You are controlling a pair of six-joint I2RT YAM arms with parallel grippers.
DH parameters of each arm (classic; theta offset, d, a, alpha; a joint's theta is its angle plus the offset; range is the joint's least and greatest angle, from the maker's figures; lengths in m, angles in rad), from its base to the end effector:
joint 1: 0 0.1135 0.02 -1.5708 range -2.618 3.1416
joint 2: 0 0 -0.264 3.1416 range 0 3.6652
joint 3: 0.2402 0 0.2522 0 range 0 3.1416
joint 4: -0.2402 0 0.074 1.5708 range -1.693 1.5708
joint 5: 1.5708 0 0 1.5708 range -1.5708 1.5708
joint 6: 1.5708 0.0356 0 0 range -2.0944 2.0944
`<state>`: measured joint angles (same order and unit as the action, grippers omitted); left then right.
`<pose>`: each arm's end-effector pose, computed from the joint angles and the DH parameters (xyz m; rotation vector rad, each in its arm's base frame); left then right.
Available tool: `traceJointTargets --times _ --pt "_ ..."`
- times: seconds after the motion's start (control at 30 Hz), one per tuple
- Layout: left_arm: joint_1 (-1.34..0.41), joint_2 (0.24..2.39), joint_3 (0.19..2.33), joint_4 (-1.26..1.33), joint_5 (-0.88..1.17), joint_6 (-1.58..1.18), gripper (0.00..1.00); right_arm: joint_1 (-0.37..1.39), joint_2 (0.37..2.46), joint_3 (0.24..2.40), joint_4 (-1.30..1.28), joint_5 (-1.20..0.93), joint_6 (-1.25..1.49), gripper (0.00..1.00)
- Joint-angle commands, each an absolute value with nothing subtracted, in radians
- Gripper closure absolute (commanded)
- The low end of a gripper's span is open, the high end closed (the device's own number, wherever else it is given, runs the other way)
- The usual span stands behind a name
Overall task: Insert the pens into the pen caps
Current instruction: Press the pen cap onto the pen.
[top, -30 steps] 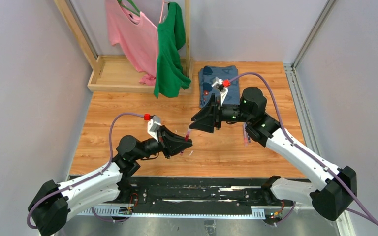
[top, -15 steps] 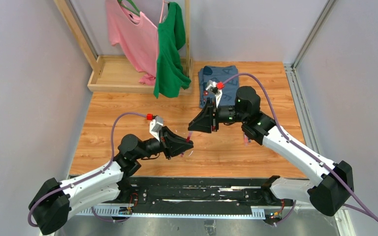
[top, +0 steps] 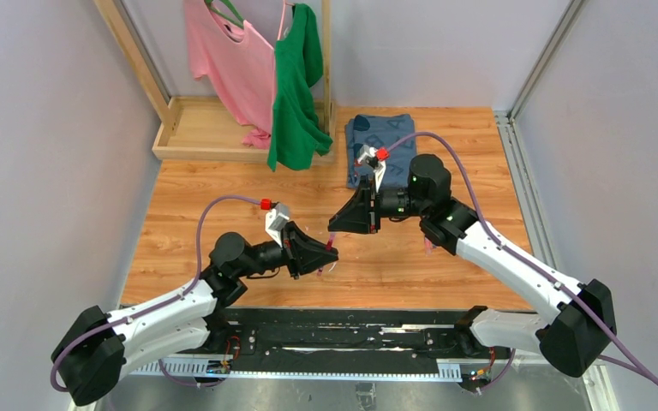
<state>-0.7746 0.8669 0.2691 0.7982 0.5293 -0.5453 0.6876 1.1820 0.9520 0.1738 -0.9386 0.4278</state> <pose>0.1218 -0.1444 0.2473 0.6588 1.4183 -1.4312 0.1881 0.1917 0.3550 -1.0174 1.5635 1.5653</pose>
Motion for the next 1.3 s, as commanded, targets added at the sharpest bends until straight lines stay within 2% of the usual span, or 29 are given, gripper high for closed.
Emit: traceJointTargets --times 0.0,0.7,1.27 --pt "-0.772 0.839 0.347 0.917 0.432 -0.513 1.00 0.729 1.198 0.874 0.073 -0.980 0.420 0.99" --pt "-0.695 0.818 0.401 1.118 0.378 -0.634 1.00 0.810 1.273 0.705 0.059 -1.048 0.467 0.99" --pt "-0.618 0.831 0.456 1.185 0.408 -0.713 1.00 0.866 1.315 0.660 -0.084 -1.133 0.364 0.99"
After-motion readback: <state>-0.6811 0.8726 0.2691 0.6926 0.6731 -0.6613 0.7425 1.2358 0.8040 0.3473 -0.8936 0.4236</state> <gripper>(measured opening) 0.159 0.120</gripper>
